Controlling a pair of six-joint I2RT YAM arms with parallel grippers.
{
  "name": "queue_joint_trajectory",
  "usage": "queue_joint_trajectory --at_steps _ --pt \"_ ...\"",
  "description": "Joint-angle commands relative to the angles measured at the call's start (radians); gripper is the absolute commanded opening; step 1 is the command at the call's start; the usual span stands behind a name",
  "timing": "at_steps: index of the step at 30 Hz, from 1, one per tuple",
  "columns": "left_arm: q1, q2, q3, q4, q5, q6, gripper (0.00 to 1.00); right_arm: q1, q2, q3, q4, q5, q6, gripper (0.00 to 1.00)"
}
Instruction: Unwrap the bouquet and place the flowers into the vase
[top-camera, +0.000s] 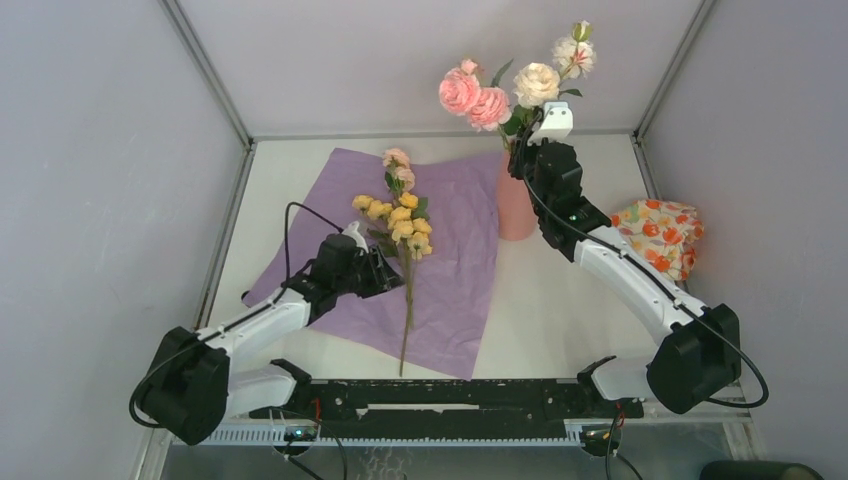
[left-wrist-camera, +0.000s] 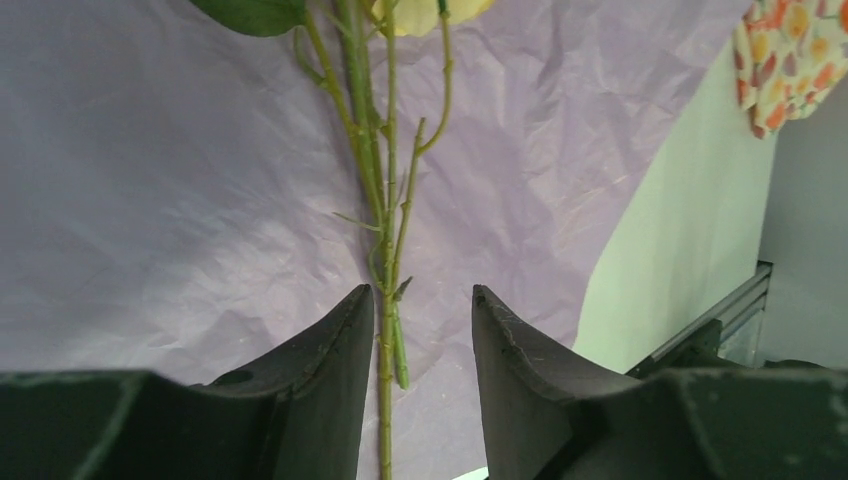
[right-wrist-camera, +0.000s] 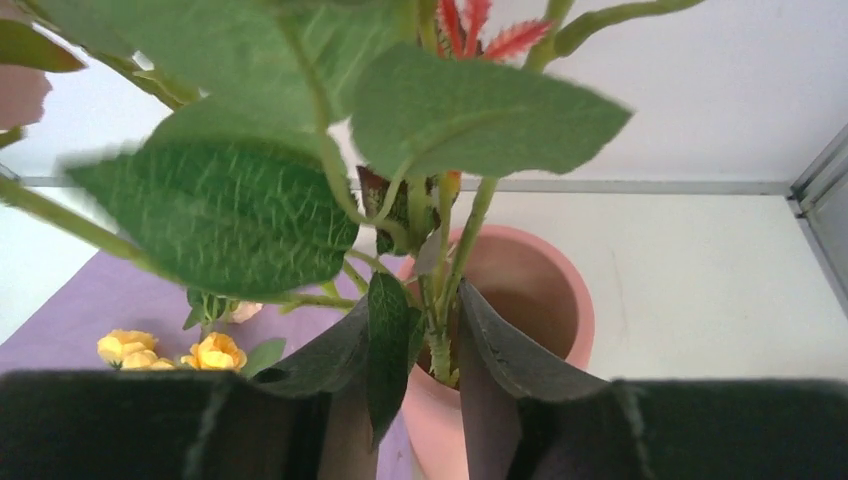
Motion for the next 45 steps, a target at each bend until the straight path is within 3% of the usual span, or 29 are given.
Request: queue_joint_trajectory --at_steps 1,5,16,29,37,40,45 --pt "-0.005 0.046 0.066 -0.038 -0.039 0.04 0.45 -0.003 -0.005 0.006 -0.022 -0.033 0.05 0.4" --pt "-0.005 0.104 0.086 -0.045 -0.058 0.044 0.44 -0.003 -0.02 0.006 -0.056 -0.045 0.078 0.47" --pt "-0.011 0.218 0.169 -0.047 -0.065 0.052 0.43 0.001 -0.139 -0.026 -0.095 -0.103 0.147 0.54" --pt "-0.038 0.416 0.3 -0.067 -0.099 0.074 0.4 0.051 -0.288 -0.099 -0.115 -0.136 0.195 0.56" --pt "-0.069 0.461 0.335 -0.102 -0.162 0.094 0.28 0.097 -0.324 -0.155 -0.111 -0.174 0.244 0.56" --pt "-0.071 0.443 0.335 -0.113 -0.178 0.093 0.19 0.171 -0.33 -0.171 -0.108 -0.151 0.239 0.55" --pt "-0.071 0.354 0.322 -0.147 -0.209 0.106 0.14 0.321 -0.325 -0.186 -0.111 -0.11 0.218 0.55"
